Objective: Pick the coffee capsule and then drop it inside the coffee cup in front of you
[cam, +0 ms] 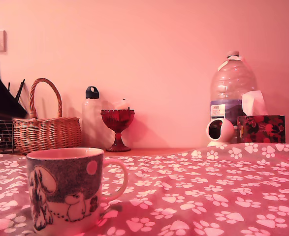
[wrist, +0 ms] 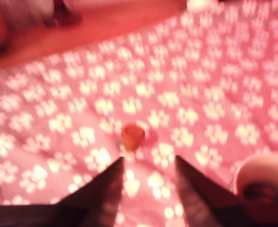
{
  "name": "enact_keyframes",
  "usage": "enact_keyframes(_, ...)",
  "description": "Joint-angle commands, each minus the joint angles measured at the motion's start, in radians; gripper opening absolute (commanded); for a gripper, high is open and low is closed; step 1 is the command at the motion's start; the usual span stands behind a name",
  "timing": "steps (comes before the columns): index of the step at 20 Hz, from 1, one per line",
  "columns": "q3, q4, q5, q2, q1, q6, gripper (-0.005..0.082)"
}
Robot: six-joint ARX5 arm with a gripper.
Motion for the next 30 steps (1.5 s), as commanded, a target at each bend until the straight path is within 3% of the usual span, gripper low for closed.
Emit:
enact_keyframes(1,-0.006,0.055,0.029,0.043,0.000,0.045,0.0564)
enact_keyframes(3,-0.006,0.130,0.047,0.095,0.000,0.089,0.0564)
enact_keyframes(6,-0.006,0.237,0.060,0.193,0.007,0.101,0.0563)
enact_keyframes(14,-0.006,0.463,0.189,0.439,0.080,0.093,0.0548)
enact_keyframes(20,-0.006,0.548,0.263,0.555,0.121,0.094,0.0548)
enact_keyframes(30,-0.006,0.666,0.268,0.723,0.121,0.099,0.0548)
